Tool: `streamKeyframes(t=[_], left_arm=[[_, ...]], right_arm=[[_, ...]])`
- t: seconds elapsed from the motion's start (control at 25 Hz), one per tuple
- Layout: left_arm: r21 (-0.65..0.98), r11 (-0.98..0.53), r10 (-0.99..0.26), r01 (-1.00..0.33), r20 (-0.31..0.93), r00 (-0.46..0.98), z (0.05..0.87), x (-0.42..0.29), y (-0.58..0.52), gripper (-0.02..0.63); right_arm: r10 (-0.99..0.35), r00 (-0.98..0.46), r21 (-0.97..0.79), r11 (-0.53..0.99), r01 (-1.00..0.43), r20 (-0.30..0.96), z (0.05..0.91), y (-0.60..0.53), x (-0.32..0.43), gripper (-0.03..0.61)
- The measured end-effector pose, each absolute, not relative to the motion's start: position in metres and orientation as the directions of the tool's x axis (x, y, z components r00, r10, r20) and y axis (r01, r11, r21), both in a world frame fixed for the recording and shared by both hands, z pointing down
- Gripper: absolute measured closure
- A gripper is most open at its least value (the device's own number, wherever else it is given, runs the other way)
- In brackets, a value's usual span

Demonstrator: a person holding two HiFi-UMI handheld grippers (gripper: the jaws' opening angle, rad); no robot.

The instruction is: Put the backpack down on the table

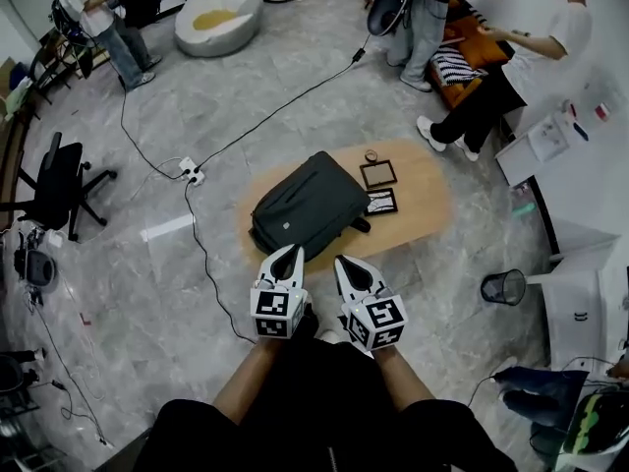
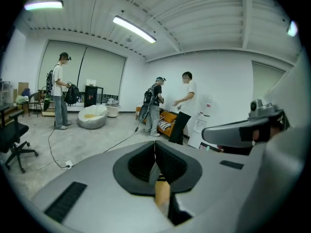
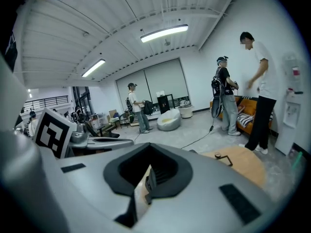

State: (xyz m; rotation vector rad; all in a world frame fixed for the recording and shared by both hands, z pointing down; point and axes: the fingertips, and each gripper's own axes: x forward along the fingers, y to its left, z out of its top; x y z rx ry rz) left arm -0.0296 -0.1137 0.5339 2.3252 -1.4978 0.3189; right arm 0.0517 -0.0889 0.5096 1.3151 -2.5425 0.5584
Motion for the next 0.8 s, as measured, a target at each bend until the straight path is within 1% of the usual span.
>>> streamKeyframes(t=[0.56, 0.8], left_arm=[[0.108, -0.372, -0.842, -0.922, 0.377, 0.385, 0.522, -0.022, -0.027, 0.598], [0.107, -0.367, -0.843, -0.924, 0.382, 0.379, 0.525, -0.02, 0.002, 0.598]], right_arm=[[-0.707, -0.608, -0.249, 0.555, -0.794, 0.362, 0.515, -0.009, 0.055, 0.569], [-0.704, -0.616, -0.255, 0.561, -0.788, 0.354, 0.516, 0.016, 0.057, 0.569]])
